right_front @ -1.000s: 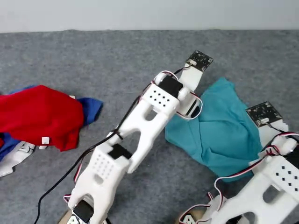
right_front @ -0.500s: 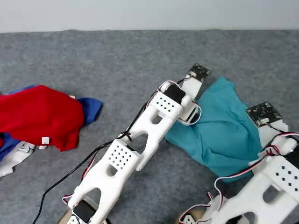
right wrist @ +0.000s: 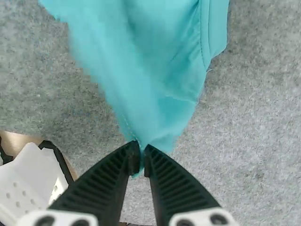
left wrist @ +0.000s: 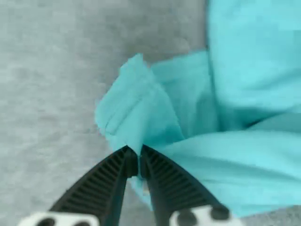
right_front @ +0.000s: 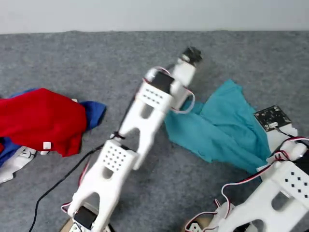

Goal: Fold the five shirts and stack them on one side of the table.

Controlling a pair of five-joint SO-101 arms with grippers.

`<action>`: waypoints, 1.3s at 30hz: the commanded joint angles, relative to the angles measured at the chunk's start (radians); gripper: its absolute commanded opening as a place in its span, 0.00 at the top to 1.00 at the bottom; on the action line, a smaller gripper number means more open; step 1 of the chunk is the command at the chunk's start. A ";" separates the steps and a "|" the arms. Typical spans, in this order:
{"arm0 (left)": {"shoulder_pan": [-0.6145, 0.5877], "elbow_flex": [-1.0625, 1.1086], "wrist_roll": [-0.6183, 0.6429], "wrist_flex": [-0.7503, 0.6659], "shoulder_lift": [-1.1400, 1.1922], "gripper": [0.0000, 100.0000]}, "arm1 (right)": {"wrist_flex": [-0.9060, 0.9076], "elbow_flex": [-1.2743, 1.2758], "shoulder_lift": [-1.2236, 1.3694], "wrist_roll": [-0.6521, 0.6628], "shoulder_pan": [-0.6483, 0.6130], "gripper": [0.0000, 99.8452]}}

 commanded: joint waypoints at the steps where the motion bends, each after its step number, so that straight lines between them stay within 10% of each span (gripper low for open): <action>1: -0.061 0.065 -0.012 0.029 -0.235 0.99 | 0.008 -0.032 -0.019 -0.014 -0.004 0.99; 20: -0.146 1.526 -0.232 0.025 -1.297 0.98 | 0.137 -0.158 -0.021 -0.043 -0.122 0.99; 30: -0.262 1.745 -0.362 0.025 -1.485 0.97 | 0.134 -0.157 -0.090 0.054 -0.054 0.99; 39: -0.258 1.747 -0.267 0.021 -1.587 0.76 | 0.137 -0.152 -0.096 0.055 -0.054 0.99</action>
